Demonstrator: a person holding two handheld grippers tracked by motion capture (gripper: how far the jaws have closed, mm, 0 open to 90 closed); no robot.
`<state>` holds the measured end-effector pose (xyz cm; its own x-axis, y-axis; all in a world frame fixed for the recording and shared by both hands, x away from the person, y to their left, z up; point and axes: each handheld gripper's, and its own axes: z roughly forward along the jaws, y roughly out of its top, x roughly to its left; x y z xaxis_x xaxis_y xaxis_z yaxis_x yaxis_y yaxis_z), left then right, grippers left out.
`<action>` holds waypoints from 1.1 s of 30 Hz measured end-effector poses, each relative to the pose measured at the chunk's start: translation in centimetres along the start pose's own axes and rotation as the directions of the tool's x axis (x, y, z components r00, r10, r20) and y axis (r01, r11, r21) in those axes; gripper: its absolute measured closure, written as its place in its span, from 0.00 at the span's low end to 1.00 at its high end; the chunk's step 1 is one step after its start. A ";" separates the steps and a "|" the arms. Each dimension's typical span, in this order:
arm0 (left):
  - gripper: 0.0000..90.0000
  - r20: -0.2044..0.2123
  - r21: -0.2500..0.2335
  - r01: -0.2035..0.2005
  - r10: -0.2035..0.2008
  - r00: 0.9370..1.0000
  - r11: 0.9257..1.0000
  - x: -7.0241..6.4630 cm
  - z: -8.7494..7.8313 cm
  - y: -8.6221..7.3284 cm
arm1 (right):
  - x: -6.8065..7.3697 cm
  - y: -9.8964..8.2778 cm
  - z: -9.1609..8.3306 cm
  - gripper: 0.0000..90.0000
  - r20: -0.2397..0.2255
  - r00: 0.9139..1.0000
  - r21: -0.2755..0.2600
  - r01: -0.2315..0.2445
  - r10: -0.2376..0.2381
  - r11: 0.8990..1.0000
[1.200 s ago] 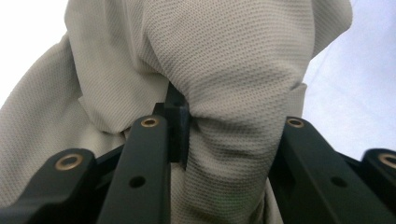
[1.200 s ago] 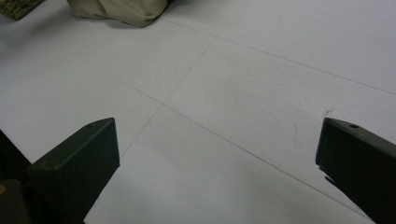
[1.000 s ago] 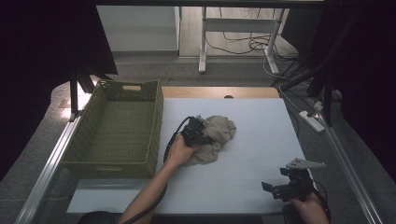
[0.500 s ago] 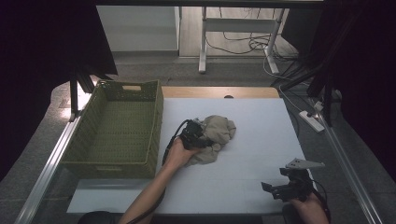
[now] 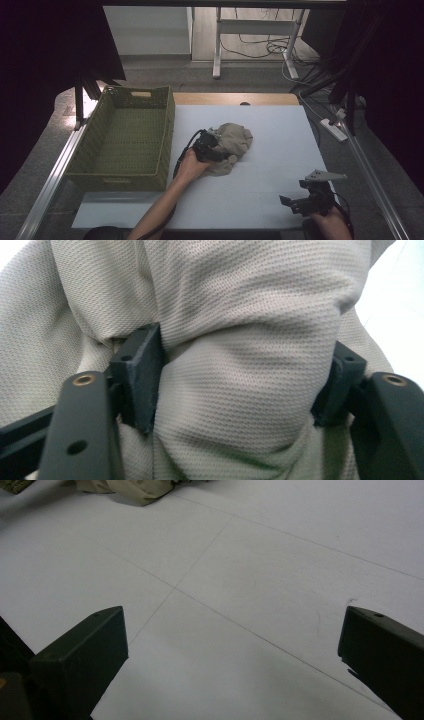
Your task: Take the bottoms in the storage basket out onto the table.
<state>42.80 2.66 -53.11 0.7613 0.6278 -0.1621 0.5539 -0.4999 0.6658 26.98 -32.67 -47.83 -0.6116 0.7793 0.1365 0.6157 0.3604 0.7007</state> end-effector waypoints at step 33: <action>0.00 0.166 -0.113 0.030 -0.011 0.986 0.993 0.2 -2.4 0.1 | 0.0 0.0 0.1 0.00 -0.003 1.000 0.005 0.001 -0.001 1.000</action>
<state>42.20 4.21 -51.32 0.8007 0.5252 -0.2883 0.5351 -0.4105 0.7384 27.03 -32.63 -47.85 -0.6138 0.7772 0.1382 0.6173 0.3635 0.6977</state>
